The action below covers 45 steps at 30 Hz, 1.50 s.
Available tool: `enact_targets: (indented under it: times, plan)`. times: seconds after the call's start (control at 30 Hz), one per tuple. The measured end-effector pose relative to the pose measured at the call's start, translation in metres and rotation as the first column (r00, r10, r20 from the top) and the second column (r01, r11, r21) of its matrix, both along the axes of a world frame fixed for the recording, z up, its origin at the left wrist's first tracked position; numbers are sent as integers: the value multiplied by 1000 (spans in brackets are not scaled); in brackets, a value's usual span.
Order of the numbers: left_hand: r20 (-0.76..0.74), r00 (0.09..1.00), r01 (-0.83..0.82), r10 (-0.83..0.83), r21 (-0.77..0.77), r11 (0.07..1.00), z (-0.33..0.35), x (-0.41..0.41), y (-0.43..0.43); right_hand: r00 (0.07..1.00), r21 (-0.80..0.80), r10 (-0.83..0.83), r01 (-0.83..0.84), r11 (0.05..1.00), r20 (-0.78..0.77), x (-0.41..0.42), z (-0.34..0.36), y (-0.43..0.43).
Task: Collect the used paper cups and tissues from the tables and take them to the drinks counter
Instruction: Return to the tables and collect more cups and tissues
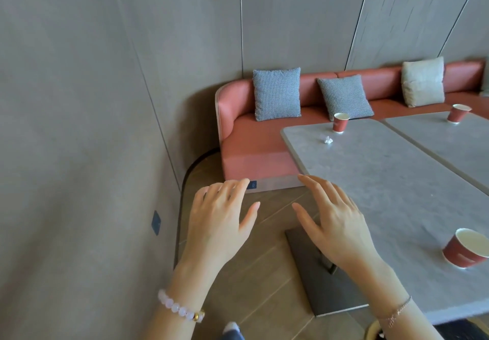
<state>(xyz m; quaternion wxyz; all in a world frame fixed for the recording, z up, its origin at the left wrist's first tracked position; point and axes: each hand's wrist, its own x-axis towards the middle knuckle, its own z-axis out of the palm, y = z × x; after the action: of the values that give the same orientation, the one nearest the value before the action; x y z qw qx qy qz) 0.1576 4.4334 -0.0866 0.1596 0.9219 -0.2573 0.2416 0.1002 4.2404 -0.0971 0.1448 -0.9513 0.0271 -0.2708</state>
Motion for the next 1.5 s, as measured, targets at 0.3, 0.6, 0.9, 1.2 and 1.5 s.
enact_targets:
  times: [0.3, 0.6, 0.9, 1.2, 1.5]
  plan:
    - [-23, 993, 114, -115, -27, 993, -3, 164, -24, 997, -10, -81, 81, 997, -4, 138, -2, -18]
    - [9, 947, 323, -323, -15, 946, -2, 295, -73, 958, -68, -280, 284, 957, 52, 239, -5, -50]
    - [-53, 916, 398, -397, 1, 917, -15, 392, -127, 928, -38, -371, 371, 928, -7, 329, -15, -99]
    - [-87, 887, 460, -454, 72, 885, -11, 513, -231, 899, 55, -438, 438, 897, -14, 441, -18, -185]
    - [-140, 813, 579, -565, 104, 808, -13, 586, -334, 856, 51, -516, 517, 855, -23, 495, -21, -270]
